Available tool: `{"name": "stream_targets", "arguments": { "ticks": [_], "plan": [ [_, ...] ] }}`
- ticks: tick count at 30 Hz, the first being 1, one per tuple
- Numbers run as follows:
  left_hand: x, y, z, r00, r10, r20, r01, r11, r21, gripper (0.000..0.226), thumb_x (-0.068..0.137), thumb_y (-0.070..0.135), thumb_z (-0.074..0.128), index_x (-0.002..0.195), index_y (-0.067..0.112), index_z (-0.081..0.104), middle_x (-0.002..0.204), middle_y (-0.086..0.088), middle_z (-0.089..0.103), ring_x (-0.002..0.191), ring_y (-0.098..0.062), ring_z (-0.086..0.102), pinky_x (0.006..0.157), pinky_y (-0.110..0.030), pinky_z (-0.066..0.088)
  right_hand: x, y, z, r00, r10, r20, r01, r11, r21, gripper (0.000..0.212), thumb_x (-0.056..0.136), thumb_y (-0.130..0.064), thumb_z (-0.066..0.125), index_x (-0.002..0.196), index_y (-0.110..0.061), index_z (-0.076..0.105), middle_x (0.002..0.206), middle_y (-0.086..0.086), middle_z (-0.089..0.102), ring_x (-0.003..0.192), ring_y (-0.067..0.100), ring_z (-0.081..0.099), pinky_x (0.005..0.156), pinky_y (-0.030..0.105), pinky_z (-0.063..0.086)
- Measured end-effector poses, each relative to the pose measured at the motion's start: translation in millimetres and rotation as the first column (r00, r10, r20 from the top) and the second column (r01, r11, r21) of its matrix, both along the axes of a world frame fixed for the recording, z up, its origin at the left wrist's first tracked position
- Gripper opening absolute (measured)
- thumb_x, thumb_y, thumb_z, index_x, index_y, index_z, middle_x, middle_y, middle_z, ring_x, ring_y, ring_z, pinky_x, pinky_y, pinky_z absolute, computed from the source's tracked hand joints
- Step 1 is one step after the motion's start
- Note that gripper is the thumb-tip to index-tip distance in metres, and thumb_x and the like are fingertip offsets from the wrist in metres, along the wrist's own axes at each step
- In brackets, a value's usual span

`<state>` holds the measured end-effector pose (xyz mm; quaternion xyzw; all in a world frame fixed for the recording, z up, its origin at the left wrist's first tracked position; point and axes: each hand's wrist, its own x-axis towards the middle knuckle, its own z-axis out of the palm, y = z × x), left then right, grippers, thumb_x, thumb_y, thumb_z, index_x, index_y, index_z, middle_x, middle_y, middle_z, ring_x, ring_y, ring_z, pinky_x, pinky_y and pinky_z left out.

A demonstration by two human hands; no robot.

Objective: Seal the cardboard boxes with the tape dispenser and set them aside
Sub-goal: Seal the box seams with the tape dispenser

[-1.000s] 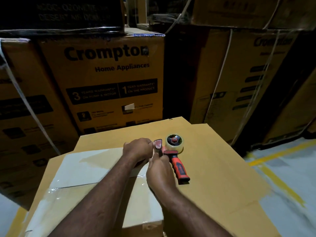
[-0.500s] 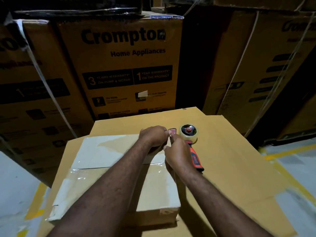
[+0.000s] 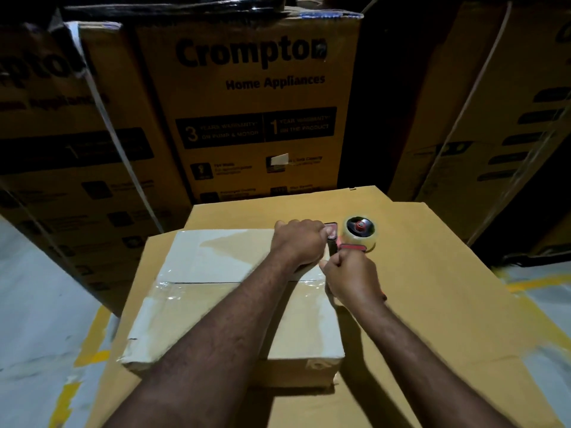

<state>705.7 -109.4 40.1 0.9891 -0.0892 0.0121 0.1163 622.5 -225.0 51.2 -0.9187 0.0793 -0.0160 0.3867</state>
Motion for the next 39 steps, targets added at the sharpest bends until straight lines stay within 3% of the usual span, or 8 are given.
{"name": "stream_targets", "arguments": {
  "ticks": [6,13,16,21,25,31,36,39],
  "plan": [
    [-32.3,30.9,5.8,0.995,-0.056,-0.085,0.059,0.998,0.028,0.060,0.106,0.056,0.020,0.161,0.031,0.018,0.170,0.005,0.014,0.156,-0.024,0.006,0.121,-0.061,-0.001,-18.9,3.7,-11.9,0.949,0.152,0.278,-0.017,0.901,-0.434,0.018,0.100,-0.029,0.055,0.088,-0.016,0.054,0.076,-0.001,0.052,0.069,0.023,0.048,0.055,0.034,0.032],
    [-86.2,148.2,-7.0,0.926,0.364,-0.103,-0.346,0.925,0.161,0.074,0.098,0.071,0.004,0.161,0.034,-0.006,0.168,0.002,-0.021,0.151,-0.026,-0.029,0.111,-0.070,-0.022,-18.2,23.0,-3.3,0.937,0.311,0.161,-0.102,0.682,-0.725,0.039,0.085,-0.006,0.058,0.123,-0.015,0.050,0.122,0.020,0.045,0.095,0.037,0.048,0.062,0.041,0.039],
    [-107.7,190.1,-6.3,0.858,0.499,-0.122,-0.476,0.862,0.174,0.077,0.098,0.072,0.006,0.161,0.029,-0.008,0.168,0.001,-0.022,0.153,-0.028,-0.023,0.113,-0.071,-0.016,-16.5,24.9,-2.4,0.923,0.354,0.148,-0.116,0.625,-0.772,0.023,0.090,-0.011,0.055,0.112,-0.014,0.054,0.112,0.016,0.049,0.091,0.032,0.048,0.064,0.040,0.031],
    [-124.7,210.7,0.7,0.806,0.445,-0.389,-0.577,0.738,-0.350,0.084,0.103,0.058,0.043,0.161,0.027,-0.009,0.168,-0.010,0.017,0.146,-0.035,0.034,0.107,-0.045,0.039,-17.1,20.8,-1.5,0.878,0.448,0.167,-0.156,0.599,-0.785,0.017,0.085,0.000,0.050,0.097,-0.012,0.053,0.093,0.012,0.051,0.078,0.025,0.037,0.065,0.036,0.030],
    [-138.7,217.6,2.4,0.817,0.227,-0.531,-0.575,0.394,-0.717,0.080,0.105,0.027,0.055,0.162,0.028,0.000,0.164,-0.004,0.027,0.133,-0.023,0.049,0.112,-0.037,0.042,-14.4,30.6,-8.8,0.800,0.562,0.211,-0.235,0.616,-0.752,0.024,0.064,0.011,0.061,0.074,-0.010,0.056,0.072,0.009,0.048,0.065,0.023,0.037,0.058,0.035,0.032],
    [-147.4,222.5,-8.5,0.830,0.202,-0.520,-0.557,0.241,-0.795,0.042,0.108,0.028,0.046,0.150,0.021,0.044,0.128,-0.008,0.069,0.119,-0.031,0.065,0.110,-0.052,0.045,-30.5,133.2,-16.1,0.546,0.810,0.212,-0.548,0.537,-0.641,0.010,0.078,0.002,0.062,0.084,-0.005,0.067,0.089,0.010,0.057,0.085,0.029,0.054,0.066,0.032,0.040],
    [-163.5,215.1,-7.0,0.840,0.358,-0.407,-0.510,0.264,-0.819,0.040,0.109,0.029,0.044,0.146,0.019,0.054,0.144,-0.003,0.059,0.131,-0.019,0.056,0.104,-0.029,0.043,-7.8,203.4,-3.6,0.398,0.887,0.235,-0.718,0.461,-0.522,0.013,0.088,-0.006,0.055,0.094,-0.014,0.063,0.099,0.005,0.055,0.097,0.026,0.050,0.078,0.036,0.040],
    [-169.8,214.7,-6.2,0.774,0.403,-0.489,-0.609,0.260,-0.749,0.045,0.105,0.047,0.046,0.137,0.021,0.063,0.140,-0.004,0.062,0.128,-0.023,0.057,0.109,-0.039,0.042,19.2,217.4,-5.2,0.388,0.898,0.206,-0.716,0.435,-0.546,0.019,0.092,-0.021,0.048,0.108,-0.020,0.057,0.116,0.000,0.055,0.112,0.023,0.044,0.090,0.040,0.034]
  ]
}}
